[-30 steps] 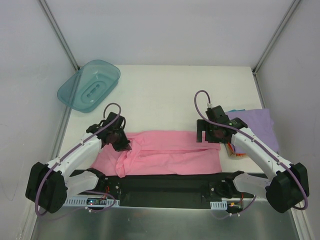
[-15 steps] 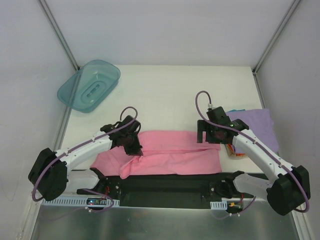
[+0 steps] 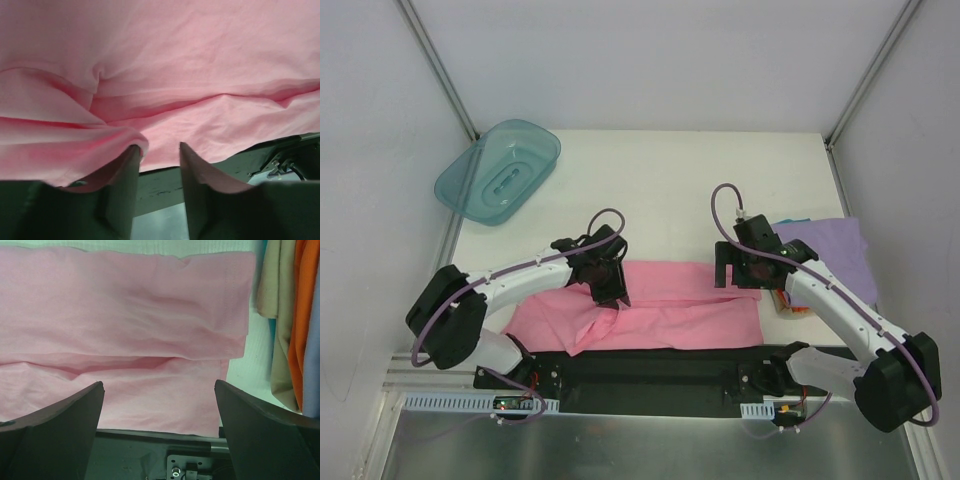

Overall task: Fold and stack the t-shirts
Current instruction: Fold the other side of the tshirt into a rectangle

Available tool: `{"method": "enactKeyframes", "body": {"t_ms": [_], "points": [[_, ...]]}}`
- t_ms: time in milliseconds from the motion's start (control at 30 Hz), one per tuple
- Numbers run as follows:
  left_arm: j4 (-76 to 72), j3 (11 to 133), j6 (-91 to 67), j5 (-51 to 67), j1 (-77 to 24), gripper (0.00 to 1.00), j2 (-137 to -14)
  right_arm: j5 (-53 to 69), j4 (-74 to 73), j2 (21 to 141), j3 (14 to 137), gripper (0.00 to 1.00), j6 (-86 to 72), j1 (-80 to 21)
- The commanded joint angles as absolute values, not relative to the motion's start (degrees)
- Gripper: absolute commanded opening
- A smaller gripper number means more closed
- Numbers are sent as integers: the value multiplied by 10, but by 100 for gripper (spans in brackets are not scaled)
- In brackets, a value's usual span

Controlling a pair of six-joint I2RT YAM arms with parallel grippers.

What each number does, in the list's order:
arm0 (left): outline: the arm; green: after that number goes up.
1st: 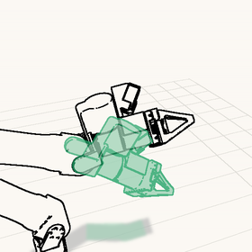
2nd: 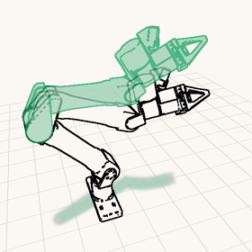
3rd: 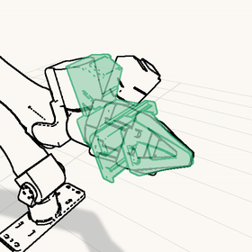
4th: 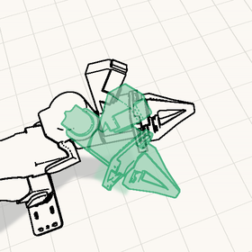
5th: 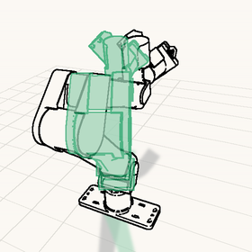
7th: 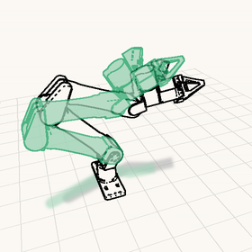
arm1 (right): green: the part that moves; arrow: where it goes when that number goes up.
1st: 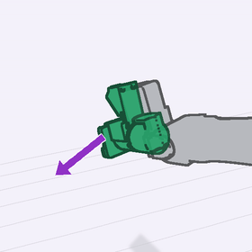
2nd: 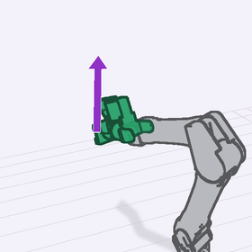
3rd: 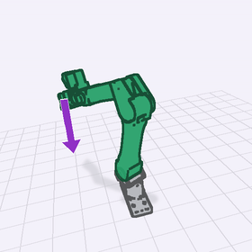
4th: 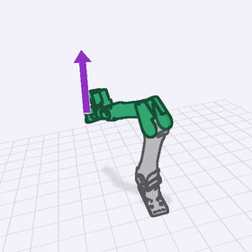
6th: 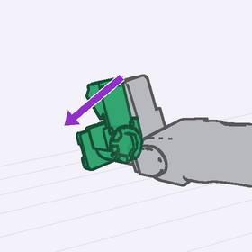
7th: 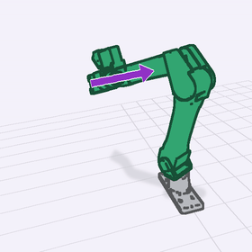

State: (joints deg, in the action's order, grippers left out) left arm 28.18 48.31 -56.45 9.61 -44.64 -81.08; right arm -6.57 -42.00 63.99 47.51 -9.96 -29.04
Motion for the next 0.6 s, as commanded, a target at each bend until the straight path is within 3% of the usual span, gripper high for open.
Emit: {"method": "enactKeyframes", "body": {"t_ms": [0,100,133,300,367,567], "points": [[283,497,-544,127,-454,48,-820,-67,-430,621,471,97,-90,-293],[286,485,-538,127,-454,59,-795,-62,-426,618,470,97,-87,-293],[287,483,-531,127,-454,69,-787,-60,-423,618,470,97,-86,-292],[346,480,-511,99,-454,82,-700,-48,-413,610,470,97,-83,-292],[384,485,-513,42,-452,92,-666,-42,-409,606,468,97,-80,-292],[529,469,-534,-69,-347,94,-607,132,-318,590,450,97,-56,-293]]}}
